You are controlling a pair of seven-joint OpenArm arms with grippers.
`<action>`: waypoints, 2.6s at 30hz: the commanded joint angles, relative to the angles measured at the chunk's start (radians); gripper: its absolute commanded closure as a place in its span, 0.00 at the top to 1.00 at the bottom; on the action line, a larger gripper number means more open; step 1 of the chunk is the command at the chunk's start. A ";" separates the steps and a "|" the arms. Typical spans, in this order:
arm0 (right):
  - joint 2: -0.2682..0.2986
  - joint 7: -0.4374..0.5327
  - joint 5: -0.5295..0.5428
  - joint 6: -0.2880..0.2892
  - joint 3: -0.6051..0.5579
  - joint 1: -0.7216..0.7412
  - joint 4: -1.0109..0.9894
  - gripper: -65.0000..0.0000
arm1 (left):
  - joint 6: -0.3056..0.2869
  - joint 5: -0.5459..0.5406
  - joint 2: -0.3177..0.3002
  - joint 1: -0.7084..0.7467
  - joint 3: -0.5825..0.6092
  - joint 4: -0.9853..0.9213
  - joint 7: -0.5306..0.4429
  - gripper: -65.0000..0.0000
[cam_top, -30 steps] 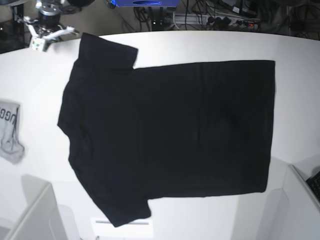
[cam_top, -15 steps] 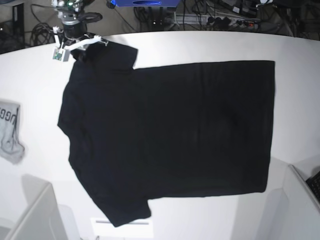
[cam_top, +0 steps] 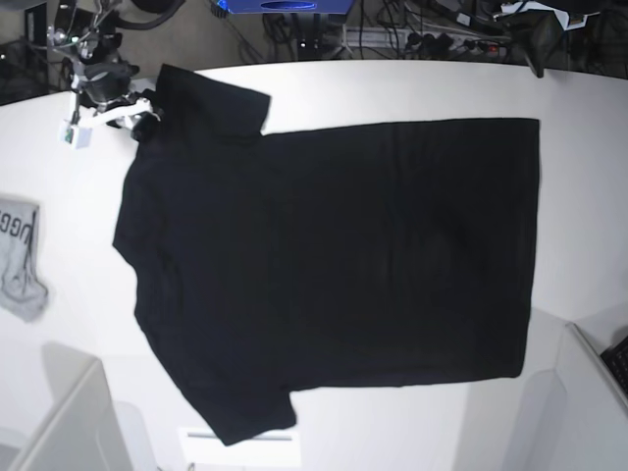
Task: Fold the T-shirt properly
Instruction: 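Move both grippers down toward the shirt's shoulder edge by the collar, then pinch the shoulder edge of the black T-shirt with both grippers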
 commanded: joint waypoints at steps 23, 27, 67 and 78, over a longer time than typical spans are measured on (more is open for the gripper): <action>0.025 0.004 0.002 0.051 -0.093 -0.007 -0.176 0.52 | -0.243 -0.319 -0.084 -0.138 -0.023 0.051 0.388 0.73; 0.027 0.004 0.002 0.054 -0.112 -0.024 -0.176 0.52 | -0.243 -0.319 -0.084 -0.178 -0.023 0.051 0.437 0.73; 0.054 0.010 0.002 0.054 -0.155 0.004 -0.256 0.00 | -0.245 -0.316 -0.004 -0.546 -0.267 -0.095 1.048 0.32; 0.054 0.013 0.007 0.053 -0.147 -0.002 -0.236 0.00 | -0.245 -0.315 -0.007 -0.535 -0.267 -0.081 1.048 0.00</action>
